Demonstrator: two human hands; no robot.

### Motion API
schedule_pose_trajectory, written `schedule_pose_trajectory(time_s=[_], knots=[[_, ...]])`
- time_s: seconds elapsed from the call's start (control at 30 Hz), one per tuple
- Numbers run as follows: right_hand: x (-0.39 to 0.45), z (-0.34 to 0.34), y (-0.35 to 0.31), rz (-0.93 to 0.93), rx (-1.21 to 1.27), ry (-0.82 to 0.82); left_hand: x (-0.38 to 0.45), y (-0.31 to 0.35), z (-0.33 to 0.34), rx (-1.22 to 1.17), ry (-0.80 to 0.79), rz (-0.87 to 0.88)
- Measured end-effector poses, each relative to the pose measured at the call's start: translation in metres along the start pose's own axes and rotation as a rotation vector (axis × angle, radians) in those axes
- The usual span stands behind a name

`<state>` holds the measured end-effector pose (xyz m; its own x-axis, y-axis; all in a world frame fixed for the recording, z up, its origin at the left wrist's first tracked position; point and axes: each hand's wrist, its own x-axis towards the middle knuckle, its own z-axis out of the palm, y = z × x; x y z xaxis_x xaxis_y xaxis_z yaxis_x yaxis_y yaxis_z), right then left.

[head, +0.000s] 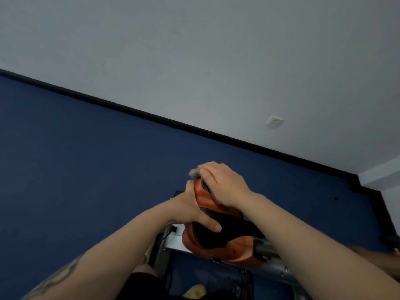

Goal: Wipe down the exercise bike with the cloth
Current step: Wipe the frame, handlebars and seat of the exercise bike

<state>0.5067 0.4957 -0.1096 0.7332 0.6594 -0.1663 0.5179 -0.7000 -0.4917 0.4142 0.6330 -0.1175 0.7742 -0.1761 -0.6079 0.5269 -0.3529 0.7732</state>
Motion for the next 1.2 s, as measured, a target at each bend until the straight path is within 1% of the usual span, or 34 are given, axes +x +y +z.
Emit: schedule_pose_trajectory(time_s=[0.1,0.13,0.17,0.2,0.23,0.3,0.37,0.43,0.5,0.53,0.57,0.6,0.63,0.67,0.7,0.73,0.77,0.8,0.83,0.87,0.93,1.0,1.03,1.07,1.1,1.13,1.2], knots=[[0.033,-0.005,0.000,0.169,0.083,-0.186,0.001,0.000,-0.004,-0.017,-0.046,0.014],[0.040,-0.005,0.001,0.207,0.086,-0.213,0.000,0.000,-0.004,-0.017,-0.051,0.017],[0.041,-0.006,0.000,0.205,0.064,-0.221,-0.001,-0.001,-0.003,-0.013,-0.045,0.019],[0.037,-0.005,0.000,0.176,0.033,-0.210,-0.001,-0.002,-0.002,-0.007,-0.030,0.019],[0.029,-0.002,0.002,0.137,0.021,-0.163,-0.002,-0.004,0.000,-0.010,-0.007,0.022],[0.002,0.002,0.003,0.110,0.090,-0.037,-0.004,-0.008,0.005,-0.067,0.022,0.050],[-0.020,0.002,0.005,-0.012,0.084,0.052,-0.004,-0.014,0.010,-0.117,0.007,0.096],[-0.027,-0.002,0.003,-0.168,-0.029,0.051,-0.006,-0.018,0.014,-0.140,0.023,0.107],[-0.017,-0.005,-0.008,-0.335,-0.203,0.018,-0.006,-0.019,0.015,-0.161,0.083,0.103],[-0.008,-0.004,-0.016,-0.391,-0.286,-0.006,-0.005,-0.020,0.016,-0.165,0.108,0.101],[0.003,-0.005,-0.022,-0.392,-0.334,-0.044,-0.005,-0.019,0.016,-0.174,0.117,0.096],[0.015,-0.005,-0.025,-0.324,-0.329,-0.117,-0.005,-0.020,0.016,-0.189,0.115,0.083],[0.027,-0.007,-0.026,-0.209,-0.262,-0.219,-0.006,-0.020,0.017,-0.202,0.107,0.070],[0.037,-0.010,-0.023,-0.082,-0.123,-0.306,-0.008,-0.021,0.017,-0.212,0.100,0.059],[0.044,-0.014,-0.018,0.041,0.041,-0.336,-0.010,-0.022,0.018,-0.218,0.096,0.052],[0.045,-0.016,-0.010,0.142,0.181,-0.319,-0.011,-0.023,0.019,-0.223,0.096,0.051],[0.039,-0.016,-0.004,0.200,0.268,-0.271,-0.013,-0.024,0.020,-0.230,0.100,0.057],[0.029,-0.014,0.001,0.207,0.318,-0.211,-0.015,-0.026,0.022,-0.242,0.107,0.067],[0.015,-0.011,0.004,0.170,0.330,-0.141,-0.015,-0.027,0.023,-0.254,0.115,0.077],[0.001,-0.006,0.006,0.107,0.282,-0.067,-0.015,-0.028,0.024,-0.264,0.125,0.083],[-0.019,0.003,0.008,-0.009,0.084,0.040,-0.012,-0.028,0.024,-0.268,0.141,0.089],[-0.023,0.001,0.000,-0.132,-0.064,0.078,-0.011,-0.028,0.023,-0.255,0.137,0.079],[-0.019,-0.001,-0.006,-0.243,-0.140,0.087,-0.011,-0.027,0.023,-0.250,0.136,0.076],[-0.012,-0.002,-0.013,-0.345,-0.228,0.073,-0.011,-0.027,0.022,-0.247,0.138,0.082],[-0.004,0.000,-0.019,-0.407,-0.306,0.018,-0.011,-0.026,0.022,-0.243,0.143,0.096],[0.007,0.000,-0.026,-0.393,-0.354,-0.069,-0.011,-0.025,0.021,-0.251,0.146,0.114],[0.031,-0.003,-0.032,-0.202,-0.316,-0.245,-0.011,-0.022,0.020,-0.280,0.119,0.124]])
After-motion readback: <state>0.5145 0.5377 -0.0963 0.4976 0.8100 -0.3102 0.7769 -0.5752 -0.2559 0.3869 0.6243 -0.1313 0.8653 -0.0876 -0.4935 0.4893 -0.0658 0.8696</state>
